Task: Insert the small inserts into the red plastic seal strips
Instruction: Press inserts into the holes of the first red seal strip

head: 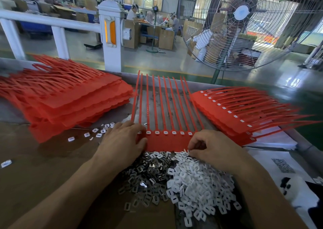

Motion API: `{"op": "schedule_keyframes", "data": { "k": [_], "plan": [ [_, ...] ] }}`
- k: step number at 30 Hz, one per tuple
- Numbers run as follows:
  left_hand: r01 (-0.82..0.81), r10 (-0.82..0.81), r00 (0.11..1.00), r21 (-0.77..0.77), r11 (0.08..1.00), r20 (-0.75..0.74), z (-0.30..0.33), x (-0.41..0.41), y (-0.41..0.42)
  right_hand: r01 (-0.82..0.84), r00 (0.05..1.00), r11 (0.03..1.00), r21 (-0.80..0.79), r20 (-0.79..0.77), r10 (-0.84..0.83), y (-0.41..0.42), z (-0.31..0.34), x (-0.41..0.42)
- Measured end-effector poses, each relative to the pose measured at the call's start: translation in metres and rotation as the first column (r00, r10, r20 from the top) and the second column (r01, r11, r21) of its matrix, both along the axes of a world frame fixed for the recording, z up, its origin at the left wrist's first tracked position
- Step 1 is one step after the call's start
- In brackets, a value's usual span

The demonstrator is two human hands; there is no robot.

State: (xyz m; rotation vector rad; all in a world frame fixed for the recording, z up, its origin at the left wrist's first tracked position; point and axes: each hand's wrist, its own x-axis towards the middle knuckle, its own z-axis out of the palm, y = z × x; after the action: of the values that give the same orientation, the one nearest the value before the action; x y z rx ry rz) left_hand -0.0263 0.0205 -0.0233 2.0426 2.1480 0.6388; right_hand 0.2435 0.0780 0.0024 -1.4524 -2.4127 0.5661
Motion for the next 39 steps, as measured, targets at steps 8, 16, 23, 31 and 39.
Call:
{"op": "schedule_keyframes", "data": {
  "k": [8,16,23,31,39],
  "plan": [
    [0.002,-0.002,1.0,-0.001,1.0,-0.001,0.0,0.0,0.001,0.004,1.0,1.0,0.015,0.029,-0.004,-0.005,0.003,-0.003],
    [0.001,-0.001,1.0,-0.007,1.0,-0.001,0.001,-0.001,0.001,0.011,0.997,0.997,0.077,0.076,-0.017,-0.008,0.005,-0.008],
    [0.001,-0.001,1.0,-0.009,1.0,0.003,-0.001,-0.001,0.0,0.204,0.956,0.977,0.058,-0.228,-0.186,0.001,-0.002,-0.004],
    [-0.001,0.001,1.0,-0.007,1.0,-0.005,0.0,-0.001,0.001,0.506,0.776,0.863,-0.019,-0.428,-0.464,0.019,-0.014,0.008],
    [-0.002,0.001,1.0,-0.015,1.0,-0.014,0.001,0.0,0.001,0.568,0.746,0.822,-0.042,-0.397,-0.535,0.031,-0.024,0.009]
  ]
}}
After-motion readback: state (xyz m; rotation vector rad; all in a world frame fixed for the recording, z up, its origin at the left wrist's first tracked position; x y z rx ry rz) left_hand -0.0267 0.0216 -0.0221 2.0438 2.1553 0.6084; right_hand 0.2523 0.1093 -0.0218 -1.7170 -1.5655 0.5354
